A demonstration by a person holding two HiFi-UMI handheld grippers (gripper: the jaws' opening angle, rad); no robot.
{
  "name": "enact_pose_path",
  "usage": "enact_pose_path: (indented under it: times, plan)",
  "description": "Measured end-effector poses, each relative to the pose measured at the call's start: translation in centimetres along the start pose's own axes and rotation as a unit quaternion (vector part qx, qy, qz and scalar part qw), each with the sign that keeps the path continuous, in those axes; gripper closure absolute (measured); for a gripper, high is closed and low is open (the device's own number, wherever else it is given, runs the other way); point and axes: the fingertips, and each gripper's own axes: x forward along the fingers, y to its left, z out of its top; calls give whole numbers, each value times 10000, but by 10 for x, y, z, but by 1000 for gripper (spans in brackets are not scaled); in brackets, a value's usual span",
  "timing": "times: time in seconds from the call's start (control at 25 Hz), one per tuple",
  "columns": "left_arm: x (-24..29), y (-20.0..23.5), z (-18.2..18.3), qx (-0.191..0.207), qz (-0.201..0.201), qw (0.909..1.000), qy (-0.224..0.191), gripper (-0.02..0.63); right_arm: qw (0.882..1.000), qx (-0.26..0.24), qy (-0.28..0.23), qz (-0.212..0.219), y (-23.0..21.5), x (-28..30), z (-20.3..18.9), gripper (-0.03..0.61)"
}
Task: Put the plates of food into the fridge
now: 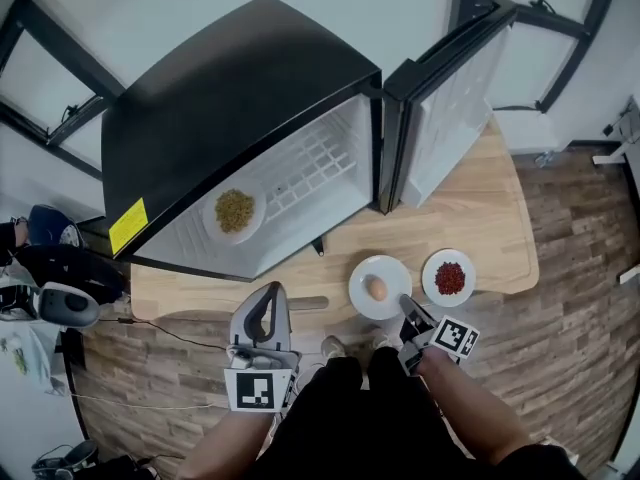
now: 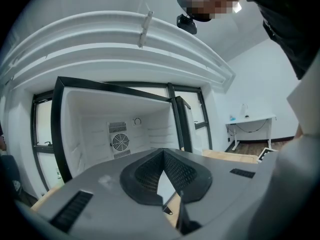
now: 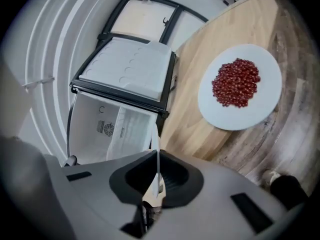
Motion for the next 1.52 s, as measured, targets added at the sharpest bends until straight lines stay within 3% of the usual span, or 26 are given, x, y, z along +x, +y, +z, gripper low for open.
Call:
enact_pose_path:
  times: [0.32,0.52,0.68,0.8,0.96,1.36,1.52]
  plan:
    - [-20,34,11,-16,364,9991,-206,609,9993,-136,-81,327,66,12,22,545]
    - [-30,60,18,-89,651,9973,-333,610,9956,-476,-167,786,116,29,44,546]
    - [-37,77,12,-185,810,9962,-265,609,9934,-564,-232,968,149,45,58,545]
    - [-38,84,13,-186,832,9961,-233,609,9925,-636,-288,1000,166,56,66,546]
    - [-34,89,32,-325,860,9941,-576,609,9921,-557,-332,1076,184,74,74,545]
    - [-48,125,34,-327,1261,9897,-599,609,9898,-716,-317,1194,218,123,89,545]
    - [-52,136,34,-339,1322,9888,-602,609,9907,-799,-352,1045,220,141,94,545]
